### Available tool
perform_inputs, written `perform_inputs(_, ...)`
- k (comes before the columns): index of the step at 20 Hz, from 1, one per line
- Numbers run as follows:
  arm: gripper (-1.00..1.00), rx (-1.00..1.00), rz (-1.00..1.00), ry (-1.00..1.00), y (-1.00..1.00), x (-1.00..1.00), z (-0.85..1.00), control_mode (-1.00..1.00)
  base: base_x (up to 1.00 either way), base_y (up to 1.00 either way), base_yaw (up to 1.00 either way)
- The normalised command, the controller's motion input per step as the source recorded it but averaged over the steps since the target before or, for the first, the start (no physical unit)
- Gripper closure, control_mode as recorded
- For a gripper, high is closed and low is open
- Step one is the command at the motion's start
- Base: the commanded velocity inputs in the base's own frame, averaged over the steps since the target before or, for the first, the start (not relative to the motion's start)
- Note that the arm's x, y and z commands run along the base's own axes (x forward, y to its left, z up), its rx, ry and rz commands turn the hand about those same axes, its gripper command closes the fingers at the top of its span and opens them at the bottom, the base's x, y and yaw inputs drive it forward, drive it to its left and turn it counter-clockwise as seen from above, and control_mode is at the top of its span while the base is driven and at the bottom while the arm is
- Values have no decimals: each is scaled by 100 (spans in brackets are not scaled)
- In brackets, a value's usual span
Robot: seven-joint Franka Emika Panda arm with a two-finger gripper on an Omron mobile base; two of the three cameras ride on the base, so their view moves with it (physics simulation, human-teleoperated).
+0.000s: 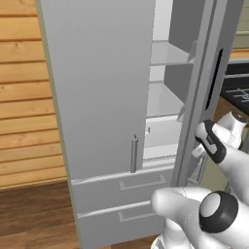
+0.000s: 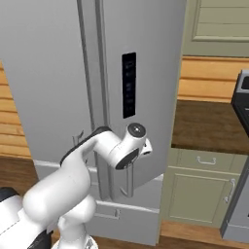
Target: Take the strawberry from the fridge and place it on top of the pancake, located on the dining counter.
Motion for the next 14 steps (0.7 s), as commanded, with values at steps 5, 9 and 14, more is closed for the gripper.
perform_inputs(5,-100,4,0,-16,-18,-70,25,-100,0,0,0)
perform_inputs(9,-100,0,0,-16,-1,-44,71,-100,0,0,0)
perform_inputs(14,-100,1,0,-1,-3,-13,99,-100,0,0,0)
